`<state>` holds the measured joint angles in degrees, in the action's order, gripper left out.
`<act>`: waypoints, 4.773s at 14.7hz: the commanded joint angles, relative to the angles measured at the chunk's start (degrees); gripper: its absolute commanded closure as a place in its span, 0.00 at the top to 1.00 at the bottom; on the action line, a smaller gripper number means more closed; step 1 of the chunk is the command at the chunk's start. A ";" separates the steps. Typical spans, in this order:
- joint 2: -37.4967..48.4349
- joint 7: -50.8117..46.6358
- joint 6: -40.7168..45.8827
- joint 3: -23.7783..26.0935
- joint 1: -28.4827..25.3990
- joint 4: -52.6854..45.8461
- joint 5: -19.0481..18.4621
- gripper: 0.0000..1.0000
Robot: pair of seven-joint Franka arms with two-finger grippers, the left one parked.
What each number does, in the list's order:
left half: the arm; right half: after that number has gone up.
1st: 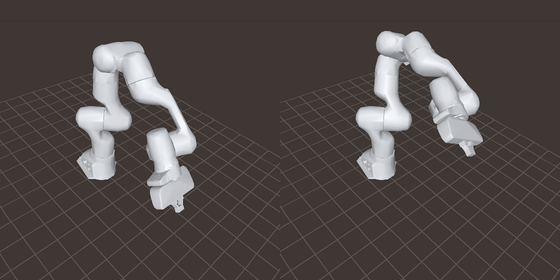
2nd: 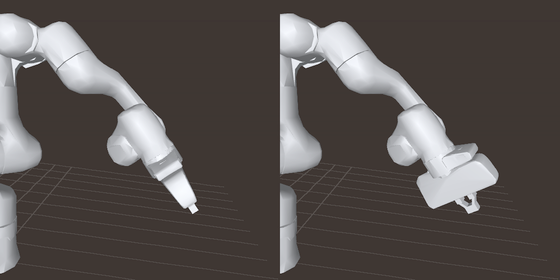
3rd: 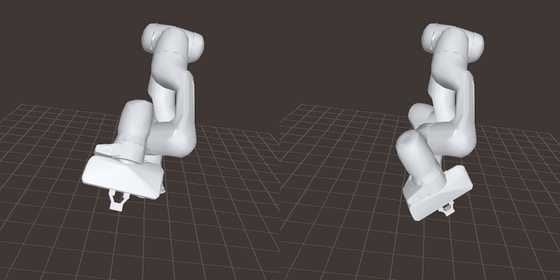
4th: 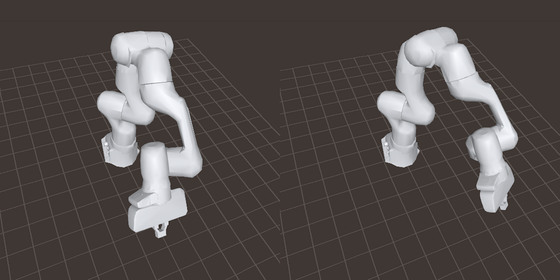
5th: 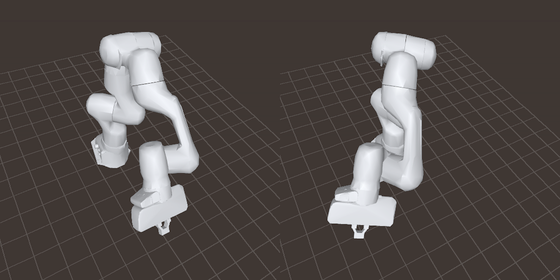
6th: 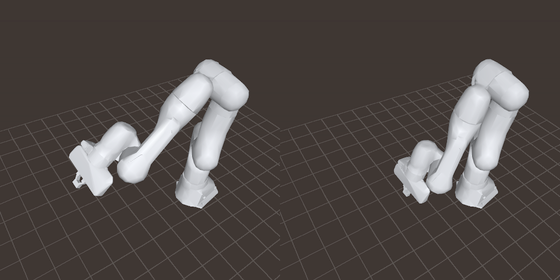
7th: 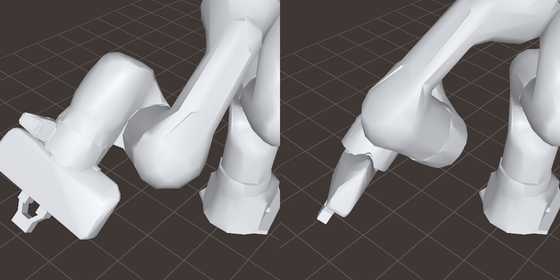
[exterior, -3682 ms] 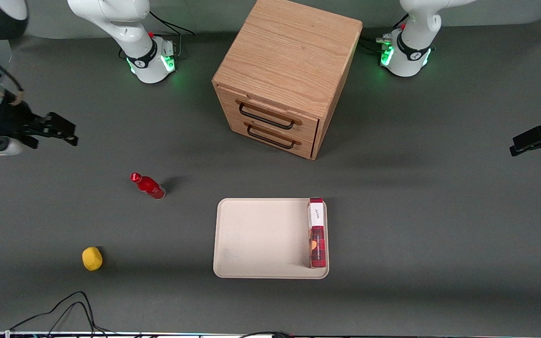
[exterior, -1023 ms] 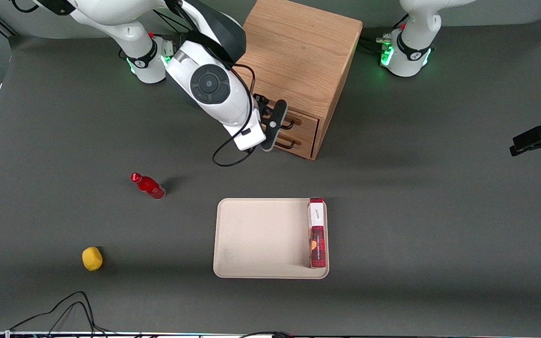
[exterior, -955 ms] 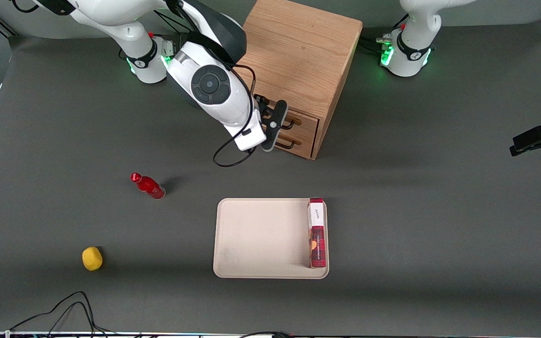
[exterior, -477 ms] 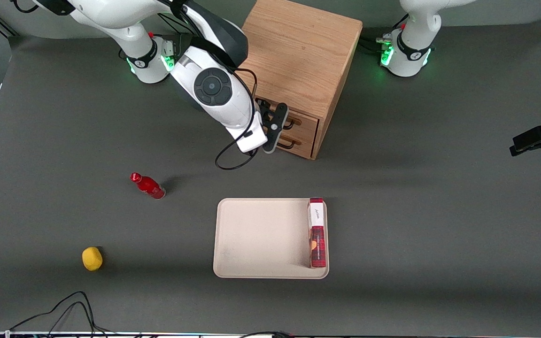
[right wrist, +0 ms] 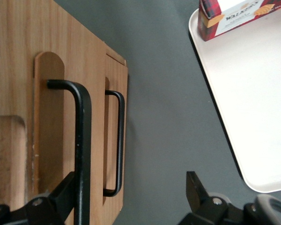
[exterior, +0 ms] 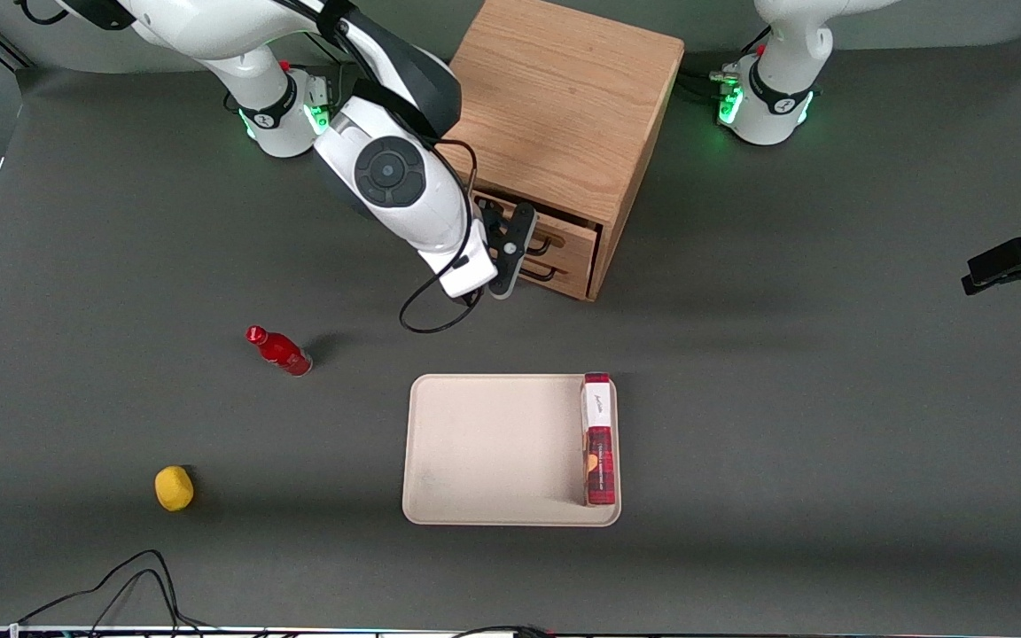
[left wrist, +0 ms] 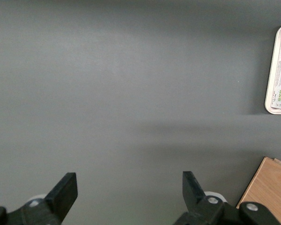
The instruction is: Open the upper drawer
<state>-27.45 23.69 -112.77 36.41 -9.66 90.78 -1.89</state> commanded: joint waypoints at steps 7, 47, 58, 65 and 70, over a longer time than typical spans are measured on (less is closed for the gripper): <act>-1.63 3.64 -3.41 0.07 4.11 -0.87 -0.83 1.00; -9.20 10.94 -8.07 -6.08 6.93 -12.65 -0.39 1.00; -2.89 6.82 -8.34 -8.36 7.02 -12.83 -0.22 1.00; 16.88 -0.75 -3.87 -17.51 11.66 -3.44 11.46 1.00; 27.00 -11.09 4.56 -17.86 19.32 5.27 11.12 1.00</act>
<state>-6.07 18.58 -109.94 18.60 8.05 90.07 8.33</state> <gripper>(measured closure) 0.000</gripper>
